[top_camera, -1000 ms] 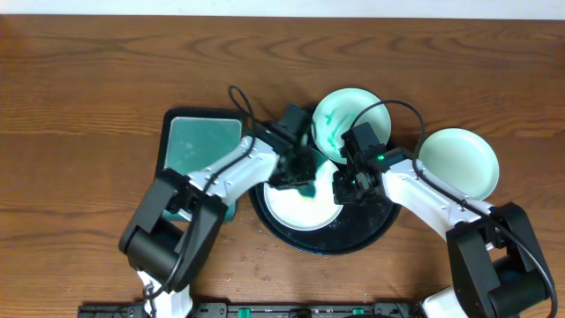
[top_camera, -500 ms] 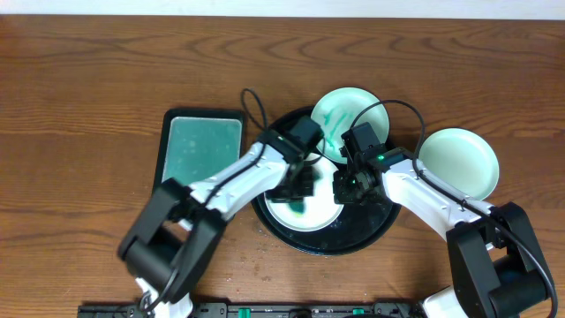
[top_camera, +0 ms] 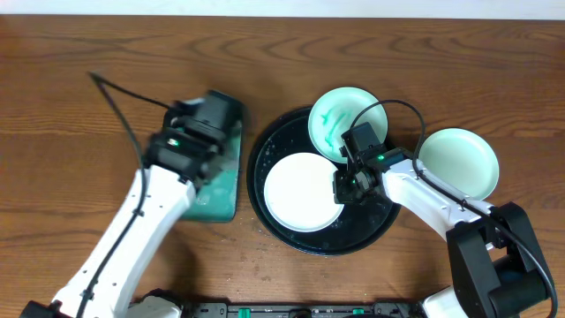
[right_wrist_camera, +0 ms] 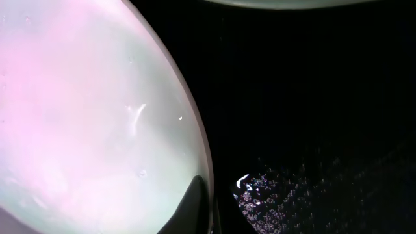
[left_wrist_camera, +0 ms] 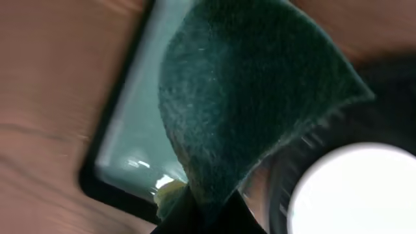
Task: Clean dirty plates on tray and stack at the side
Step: 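Return the sponge with the left gripper to the water tray, then lift the scrubbed plate with the right gripper over the water tray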
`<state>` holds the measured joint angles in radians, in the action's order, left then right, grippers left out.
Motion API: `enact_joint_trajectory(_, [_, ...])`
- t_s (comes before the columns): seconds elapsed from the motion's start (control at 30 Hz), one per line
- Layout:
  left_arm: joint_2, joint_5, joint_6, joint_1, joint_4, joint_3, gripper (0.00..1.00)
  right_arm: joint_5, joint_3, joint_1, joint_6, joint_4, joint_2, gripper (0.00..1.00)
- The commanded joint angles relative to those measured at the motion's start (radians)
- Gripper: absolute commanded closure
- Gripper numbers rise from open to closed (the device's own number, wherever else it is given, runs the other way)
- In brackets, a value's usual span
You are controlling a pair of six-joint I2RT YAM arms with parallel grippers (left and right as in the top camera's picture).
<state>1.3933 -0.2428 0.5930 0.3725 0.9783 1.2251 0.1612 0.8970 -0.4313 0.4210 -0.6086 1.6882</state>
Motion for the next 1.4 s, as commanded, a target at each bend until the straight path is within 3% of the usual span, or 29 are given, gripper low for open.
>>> enact_joint_trajectory(0.0, [0.079,-0.067,-0.026,-0.110,-0.040,-0.077,0.93,-0.059,-0.009,-0.005,-0.010,-0.008,0.019,0.99])
enact_joint_trajectory(0.13, [0.190,0.085,-0.146,-0.182,-0.143,-0.123,0.93,-0.059,-0.009,-0.005,-0.010,-0.008,0.019,0.99])
enact_joint_trajectory(0.27, [0.285,0.124,-0.159,-0.213,-0.153,-0.124,0.92,-0.059,-0.009,-0.005,-0.010,-0.007,0.019,0.99])
enact_joint_trajectory(0.5, [0.160,0.192,-0.158,-0.215,-0.079,-0.104,0.42,-0.059,-0.009,-0.004,-0.010,-0.006,0.019,0.99])
enact_joint_trajectory(0.57, [0.083,0.198,-0.154,-0.215,-0.051,-0.101,0.38,-0.059,-0.009,-0.004,-0.010,0.001,0.019,0.94])
enact_joint_trajectory(0.63, [-0.008,0.199,-0.154,-0.215,-0.025,-0.101,0.35,-0.058,-0.009,-0.004,0.005,0.015,0.019,0.91])
enact_joint_trajectory(0.7, [-0.119,0.199,-0.154,-0.215,0.004,-0.101,0.33,-0.048,-0.009,-0.005,0.020,0.037,0.019,0.99])
enact_joint_trajectory(0.9, [-0.396,0.198,-0.155,-0.215,0.066,-0.102,0.23,0.032,0.031,0.002,-0.026,0.028,-0.023,0.99])
enact_joint_trajectory(1.07, [-0.586,0.198,-0.155,-0.215,0.083,-0.102,0.22,0.030,0.119,0.001,-0.026,-0.040,-0.138,0.99])
enact_joint_trajectory(1.37, [-0.717,0.198,-0.155,-0.215,0.083,-0.102,0.21,0.022,0.321,-0.068,-0.036,-0.021,-0.214,0.99])
